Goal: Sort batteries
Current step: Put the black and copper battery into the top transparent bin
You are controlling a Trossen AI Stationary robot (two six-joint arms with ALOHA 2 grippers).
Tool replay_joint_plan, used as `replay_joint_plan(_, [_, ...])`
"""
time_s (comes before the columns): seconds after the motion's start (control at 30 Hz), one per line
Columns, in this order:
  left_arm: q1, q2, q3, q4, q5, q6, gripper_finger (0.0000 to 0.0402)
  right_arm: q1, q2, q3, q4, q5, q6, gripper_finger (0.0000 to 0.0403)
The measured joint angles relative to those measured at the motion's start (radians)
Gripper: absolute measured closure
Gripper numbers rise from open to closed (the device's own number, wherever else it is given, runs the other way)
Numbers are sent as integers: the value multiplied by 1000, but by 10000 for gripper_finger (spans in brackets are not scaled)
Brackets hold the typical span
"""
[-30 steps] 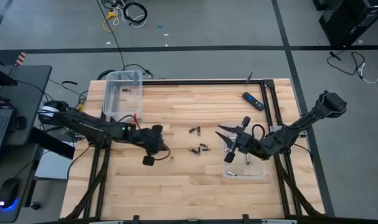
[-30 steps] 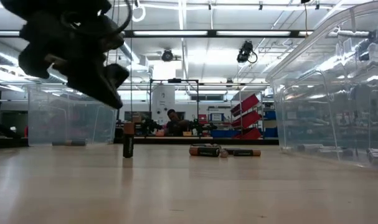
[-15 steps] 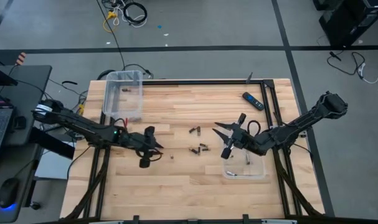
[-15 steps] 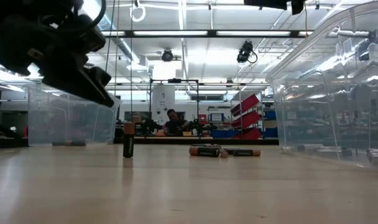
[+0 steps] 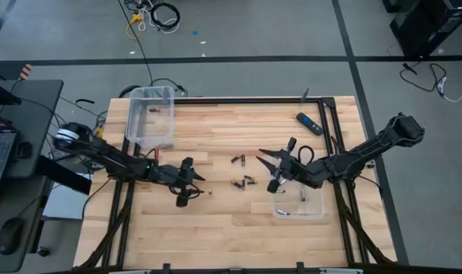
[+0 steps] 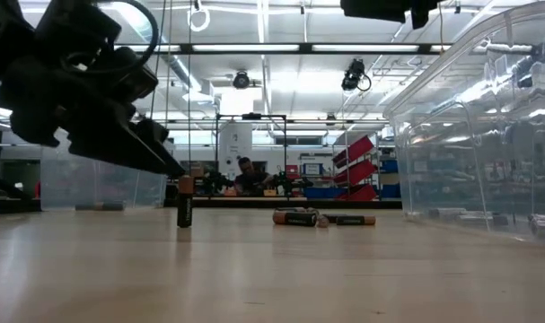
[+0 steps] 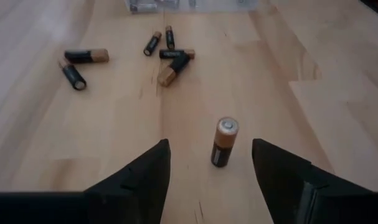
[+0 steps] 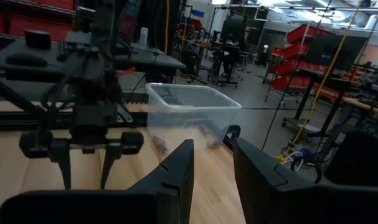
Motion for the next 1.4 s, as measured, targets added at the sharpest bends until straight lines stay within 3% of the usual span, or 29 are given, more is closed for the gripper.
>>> replay_joint_plan(0.43, [0,294,0,404,33,-5,178,1,0,0,-3,-18,-1,304])
replay_joint_plan(0.7, [3,383,0,502,34,-60,189,1,0,0,-22,-18,-3,304])
replay_joint_plan(0.9, [3,390,0,503,34,-81,245,1,0,0,-24,-18,-3,304])
replay_joint_plan(1.17, [3,388,0,511,34,-88,377,1,0,0,-26,-18,-3,304])
replay_joint_plan(1.4, [3,269,0,515,56,-126,382,1,0,0,-50,-22,-4,304])
